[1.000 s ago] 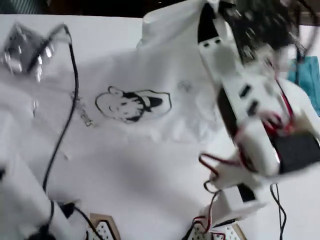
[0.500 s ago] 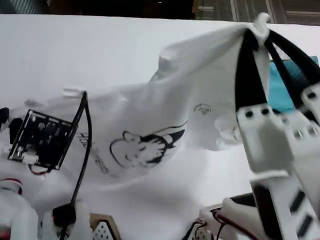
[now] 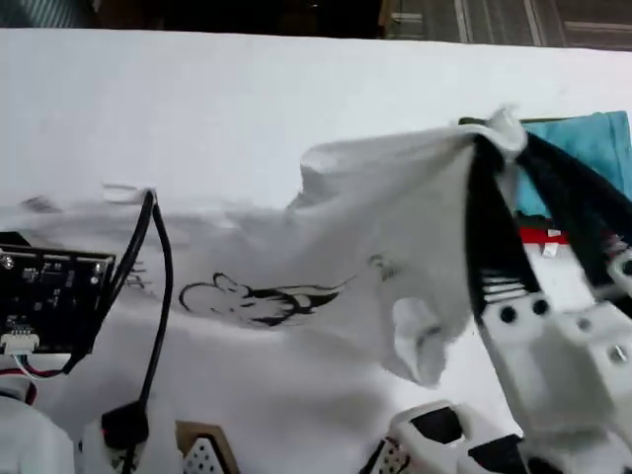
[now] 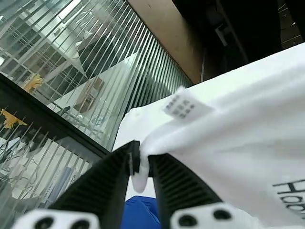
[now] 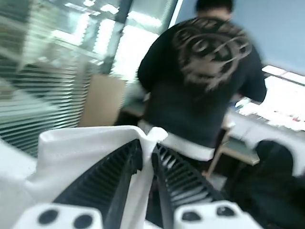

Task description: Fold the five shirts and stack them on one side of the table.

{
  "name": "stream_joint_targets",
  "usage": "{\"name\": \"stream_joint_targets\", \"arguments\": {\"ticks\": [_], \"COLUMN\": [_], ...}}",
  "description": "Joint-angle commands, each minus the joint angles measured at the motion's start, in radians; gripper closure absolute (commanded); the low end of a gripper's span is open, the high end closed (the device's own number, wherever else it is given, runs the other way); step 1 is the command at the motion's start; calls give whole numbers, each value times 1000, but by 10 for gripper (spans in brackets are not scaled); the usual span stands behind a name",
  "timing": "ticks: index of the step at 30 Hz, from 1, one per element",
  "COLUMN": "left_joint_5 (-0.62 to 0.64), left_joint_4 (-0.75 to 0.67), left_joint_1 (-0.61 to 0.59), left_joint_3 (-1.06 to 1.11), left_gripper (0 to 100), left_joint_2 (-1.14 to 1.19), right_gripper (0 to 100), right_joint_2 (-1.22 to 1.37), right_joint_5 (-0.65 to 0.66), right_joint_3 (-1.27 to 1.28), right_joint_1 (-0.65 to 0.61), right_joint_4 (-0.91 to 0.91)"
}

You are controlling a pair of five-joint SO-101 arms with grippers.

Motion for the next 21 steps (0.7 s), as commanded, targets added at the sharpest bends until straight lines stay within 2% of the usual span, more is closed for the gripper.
{"name": "stream_joint_targets", "arguments": {"ticks": [1, 6, 13, 21], "left_joint_5": [3, 2, 3, 8], "left_joint_4": [-23, -3, 77, 77], "left_joint_1": [-6, -11, -6, -6], "left_joint_3": [-22, -41, -173, -116], "left_gripper": [975, 975, 975, 975], "left_joint_2": [5, -3, -3, 0], "right_gripper": [980, 980, 980, 980], "right_joint_2": [-28, -94, -199, -208], "right_joint_5": [32, 26, 25, 31], "right_joint_3": [3, 6, 12, 17], "right_joint_1": [62, 77, 81, 84], "right_joint_4": [-79, -87, -81, -153]}}
